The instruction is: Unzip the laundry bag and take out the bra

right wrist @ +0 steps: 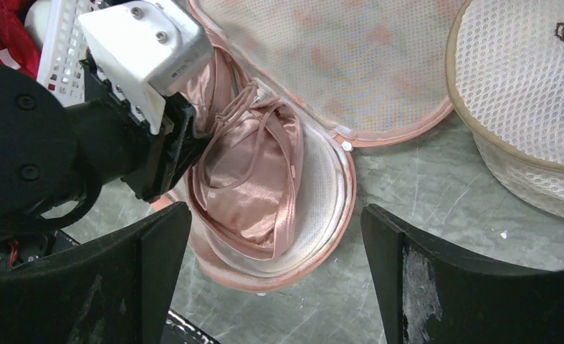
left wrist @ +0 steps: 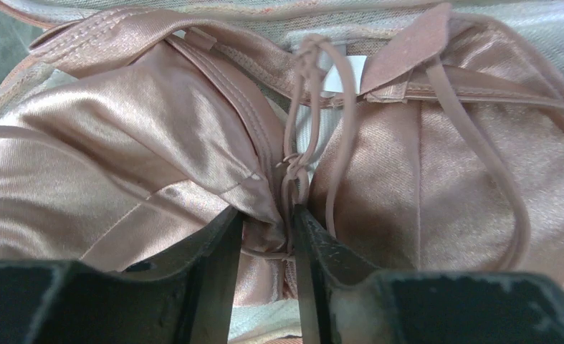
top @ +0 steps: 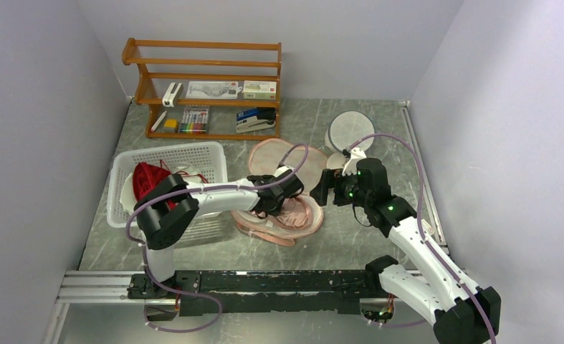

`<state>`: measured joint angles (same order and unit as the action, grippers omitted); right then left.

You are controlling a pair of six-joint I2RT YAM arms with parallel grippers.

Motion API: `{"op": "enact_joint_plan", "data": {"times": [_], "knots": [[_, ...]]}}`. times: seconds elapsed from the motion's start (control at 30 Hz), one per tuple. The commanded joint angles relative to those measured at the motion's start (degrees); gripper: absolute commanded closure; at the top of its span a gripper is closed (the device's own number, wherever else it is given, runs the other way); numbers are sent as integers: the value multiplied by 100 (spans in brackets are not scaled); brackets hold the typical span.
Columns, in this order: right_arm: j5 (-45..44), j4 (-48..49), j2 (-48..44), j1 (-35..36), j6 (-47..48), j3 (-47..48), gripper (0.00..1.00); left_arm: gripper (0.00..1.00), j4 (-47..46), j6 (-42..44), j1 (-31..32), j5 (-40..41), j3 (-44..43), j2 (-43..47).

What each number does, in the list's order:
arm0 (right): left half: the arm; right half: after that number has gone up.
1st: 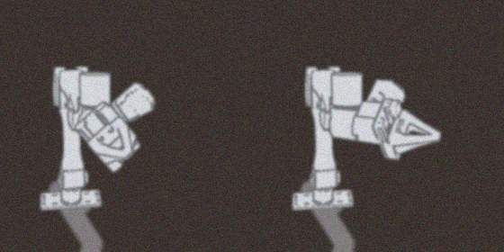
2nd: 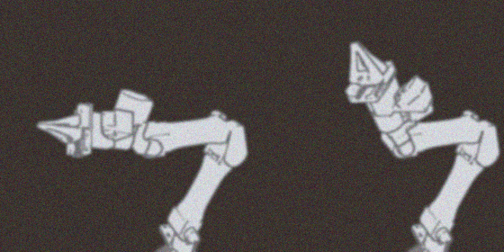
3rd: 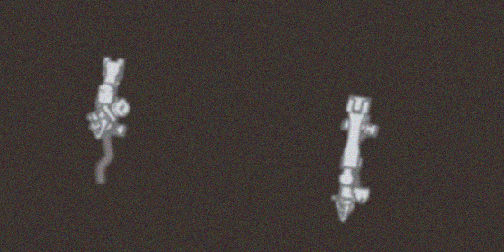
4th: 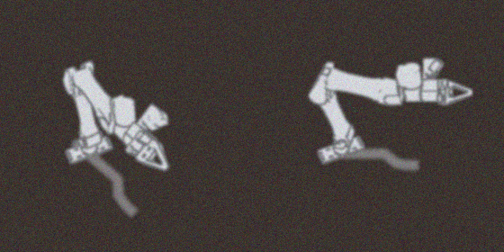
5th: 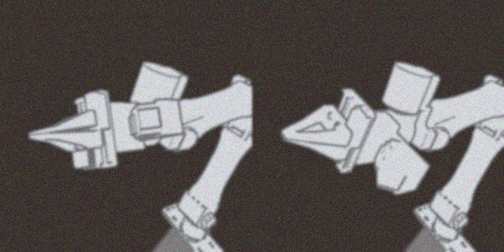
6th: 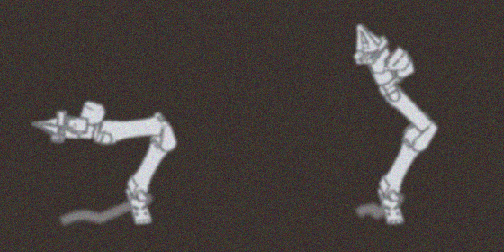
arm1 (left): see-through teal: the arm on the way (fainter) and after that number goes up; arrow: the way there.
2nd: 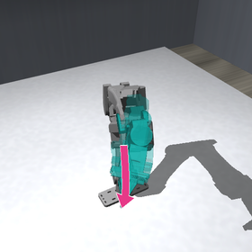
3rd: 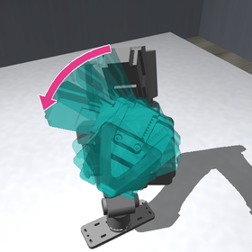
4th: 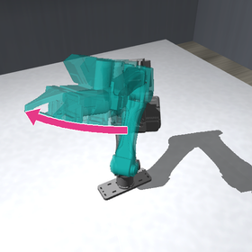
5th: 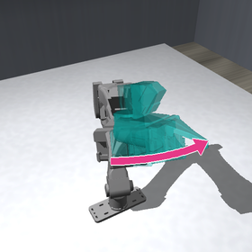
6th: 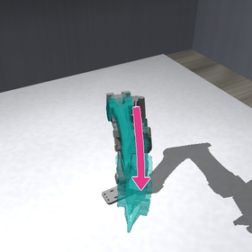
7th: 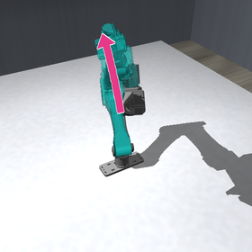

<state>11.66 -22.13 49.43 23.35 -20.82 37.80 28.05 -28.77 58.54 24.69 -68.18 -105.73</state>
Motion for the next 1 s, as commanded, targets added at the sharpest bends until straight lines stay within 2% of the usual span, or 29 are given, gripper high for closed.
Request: {"op": "enact_joint_plan", "data": {"times": [0.0,0.13,0.23,0.47,0.6,0.83,0.97], "knots": [[39,67,17,3,62,53,10,64,-37,133,-5,-41,-238,-109],[9,36,-56,3,45,70,10,84,125,291,-1,-99,-406,272],[-10,15,-72,9,27,82,10,93,270,411,14,-218,-595,702],[-43,-58,-59,2,-30,126,10,93,446,579,-16,-435,-900,1836],[-185,-117,-153,2,-107,161,10,93,535,799,-272,-654,-1087,2305],[-450,-179,-380,1,-176,191,10,93,819,1296,-1624,-1006,-1345,3057],[-401,-84,-355,-1,-217,134,10,93,1169,1473,-2373,-823,-1586,3391]]}}
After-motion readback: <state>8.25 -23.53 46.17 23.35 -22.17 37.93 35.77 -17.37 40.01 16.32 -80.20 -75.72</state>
